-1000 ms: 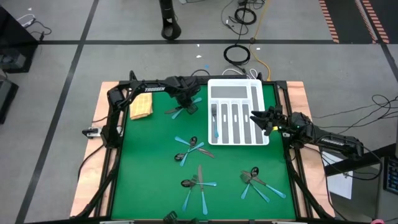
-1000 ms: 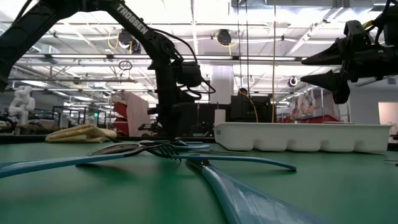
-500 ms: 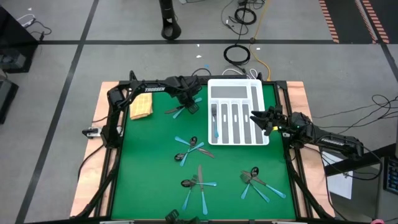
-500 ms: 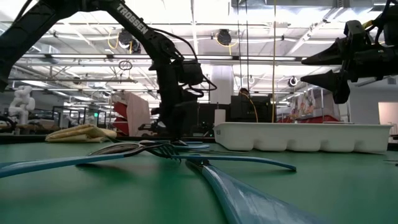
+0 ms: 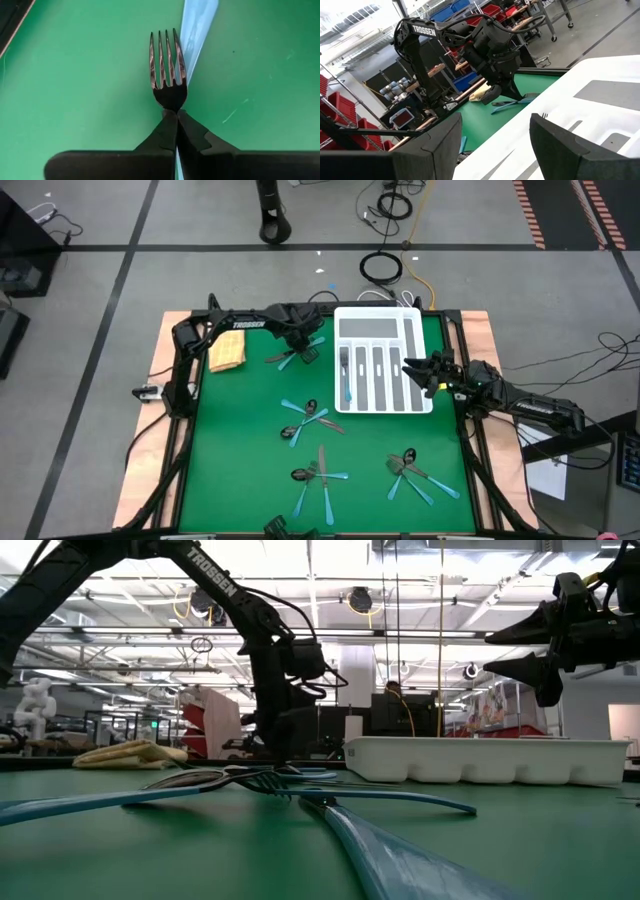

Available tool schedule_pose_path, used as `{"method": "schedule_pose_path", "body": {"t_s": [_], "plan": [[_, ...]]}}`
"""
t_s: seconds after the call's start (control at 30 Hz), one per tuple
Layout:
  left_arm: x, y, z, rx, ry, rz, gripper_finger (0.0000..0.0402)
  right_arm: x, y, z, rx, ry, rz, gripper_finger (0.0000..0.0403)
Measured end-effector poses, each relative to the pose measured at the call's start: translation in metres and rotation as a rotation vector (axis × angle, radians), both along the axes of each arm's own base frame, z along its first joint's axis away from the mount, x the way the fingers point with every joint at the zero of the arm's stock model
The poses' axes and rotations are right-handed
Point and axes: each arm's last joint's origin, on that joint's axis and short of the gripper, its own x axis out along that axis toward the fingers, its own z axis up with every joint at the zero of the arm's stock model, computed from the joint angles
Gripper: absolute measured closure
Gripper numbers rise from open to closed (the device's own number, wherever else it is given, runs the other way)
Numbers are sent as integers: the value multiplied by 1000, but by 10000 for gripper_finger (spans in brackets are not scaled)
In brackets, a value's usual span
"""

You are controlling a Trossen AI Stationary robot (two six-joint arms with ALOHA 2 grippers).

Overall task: Sort silverware
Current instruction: Put the blue fork into the silverware organizer

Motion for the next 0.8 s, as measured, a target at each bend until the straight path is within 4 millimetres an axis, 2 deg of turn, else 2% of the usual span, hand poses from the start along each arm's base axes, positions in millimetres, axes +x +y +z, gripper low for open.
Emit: {"method": "schedule_pose_path", "body": {"t_s": [0.33,0.5,0.7,0.8], "plan": [[0,-1,4,-13,20,5,399,0,0,0,11,-4,0,184],[4,0,16,2,-6,2,400,0,0,0,15,-6,1,184],[4,0,41,18,-30,3,401,0,0,0,17,-6,0,184],[5,0,44,32,-46,1,401,0,0,0,25,-10,2,183]]}}
